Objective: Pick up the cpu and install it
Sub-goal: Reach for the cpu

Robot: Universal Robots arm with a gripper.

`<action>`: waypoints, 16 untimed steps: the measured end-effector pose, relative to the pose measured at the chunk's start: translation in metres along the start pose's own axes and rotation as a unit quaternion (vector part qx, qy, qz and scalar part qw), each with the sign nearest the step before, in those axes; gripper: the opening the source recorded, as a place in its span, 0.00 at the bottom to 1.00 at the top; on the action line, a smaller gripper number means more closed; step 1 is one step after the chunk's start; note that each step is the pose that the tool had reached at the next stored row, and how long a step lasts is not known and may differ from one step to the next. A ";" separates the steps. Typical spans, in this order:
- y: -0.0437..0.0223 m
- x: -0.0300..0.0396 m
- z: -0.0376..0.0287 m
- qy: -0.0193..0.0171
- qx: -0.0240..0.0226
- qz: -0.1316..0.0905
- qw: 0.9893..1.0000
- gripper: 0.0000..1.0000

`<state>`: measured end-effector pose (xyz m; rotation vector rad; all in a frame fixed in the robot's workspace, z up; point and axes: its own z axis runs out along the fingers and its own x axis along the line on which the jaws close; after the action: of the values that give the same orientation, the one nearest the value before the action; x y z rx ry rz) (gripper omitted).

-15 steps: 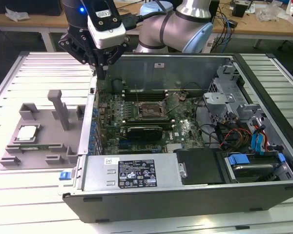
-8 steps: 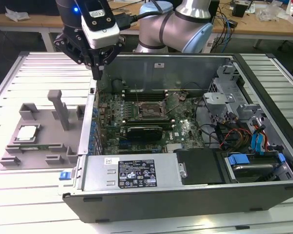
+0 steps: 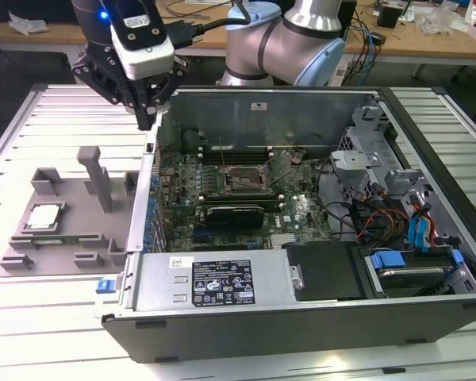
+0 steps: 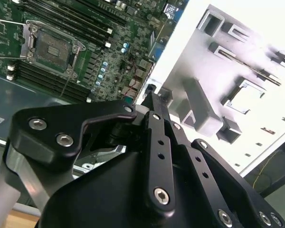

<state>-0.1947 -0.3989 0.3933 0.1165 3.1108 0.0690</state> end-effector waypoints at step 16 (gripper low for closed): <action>-0.0031 0.0418 -0.0012 -0.002 0.000 0.000 1.000 0.11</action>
<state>-0.2366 -0.3988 0.3933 0.1162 3.1062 0.0692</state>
